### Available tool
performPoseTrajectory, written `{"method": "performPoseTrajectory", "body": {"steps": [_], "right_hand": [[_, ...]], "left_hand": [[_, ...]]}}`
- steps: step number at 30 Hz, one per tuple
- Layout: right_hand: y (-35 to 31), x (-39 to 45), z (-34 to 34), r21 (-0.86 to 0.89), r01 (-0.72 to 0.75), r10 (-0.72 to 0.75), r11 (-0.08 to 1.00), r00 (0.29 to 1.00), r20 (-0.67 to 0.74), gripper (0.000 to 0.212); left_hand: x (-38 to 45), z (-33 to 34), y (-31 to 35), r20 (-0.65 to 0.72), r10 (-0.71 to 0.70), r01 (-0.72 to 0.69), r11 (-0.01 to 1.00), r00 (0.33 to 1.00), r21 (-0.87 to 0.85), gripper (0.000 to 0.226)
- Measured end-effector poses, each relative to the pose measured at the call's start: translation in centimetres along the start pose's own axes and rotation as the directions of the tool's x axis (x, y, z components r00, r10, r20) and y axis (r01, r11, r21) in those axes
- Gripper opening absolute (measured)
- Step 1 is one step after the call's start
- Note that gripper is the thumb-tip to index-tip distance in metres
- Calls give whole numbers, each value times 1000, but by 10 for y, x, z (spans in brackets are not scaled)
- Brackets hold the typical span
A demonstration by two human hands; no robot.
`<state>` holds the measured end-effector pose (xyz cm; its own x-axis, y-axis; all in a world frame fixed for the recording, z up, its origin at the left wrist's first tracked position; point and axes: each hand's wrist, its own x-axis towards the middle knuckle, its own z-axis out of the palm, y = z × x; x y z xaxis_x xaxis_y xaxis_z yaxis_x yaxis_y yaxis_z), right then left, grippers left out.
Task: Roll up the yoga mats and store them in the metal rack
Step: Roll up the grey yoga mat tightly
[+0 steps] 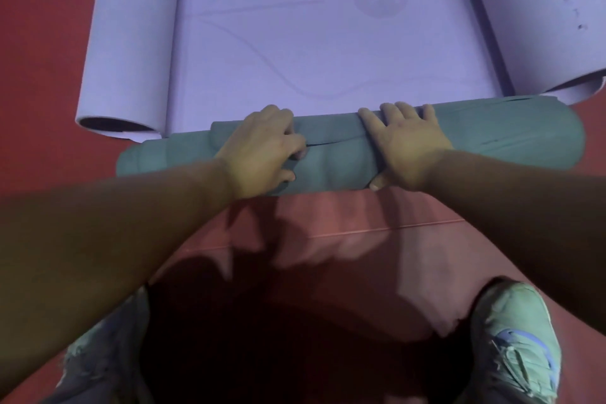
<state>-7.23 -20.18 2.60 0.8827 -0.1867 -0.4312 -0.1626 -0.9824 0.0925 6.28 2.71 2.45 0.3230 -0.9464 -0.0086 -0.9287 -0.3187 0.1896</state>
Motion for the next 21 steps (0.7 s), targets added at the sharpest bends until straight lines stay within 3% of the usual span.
{"method": "performPoseTrajectory", "body": {"steps": [3,6,8,12,18,21], "right_hand": [[-3,-7,8,-28,-5,4,1000,1000,-22,133],[-6,-16,13,-66,-17,15,998,1000,-22,132],[-11,-22,15,-79,-24,22,997,999,-24,132],[-14,-32,14,-67,17,-21,998,998,-60,127],[-27,-30,6,-29,120,-121,992,993,-20,143],[-28,-40,-6,35,89,-84,995,988,-128,136]], "left_hand": [[2,-6,-2,112,-114,117,993,987,-16,105],[7,-6,2,404,-262,247,965,876,90,145],[6,0,6,436,-264,221,964,860,146,144],[-9,9,13,343,-276,218,955,898,200,134],[-22,-2,28,297,-294,221,941,909,255,130],[-15,-33,36,258,-279,197,933,925,302,127]]}}
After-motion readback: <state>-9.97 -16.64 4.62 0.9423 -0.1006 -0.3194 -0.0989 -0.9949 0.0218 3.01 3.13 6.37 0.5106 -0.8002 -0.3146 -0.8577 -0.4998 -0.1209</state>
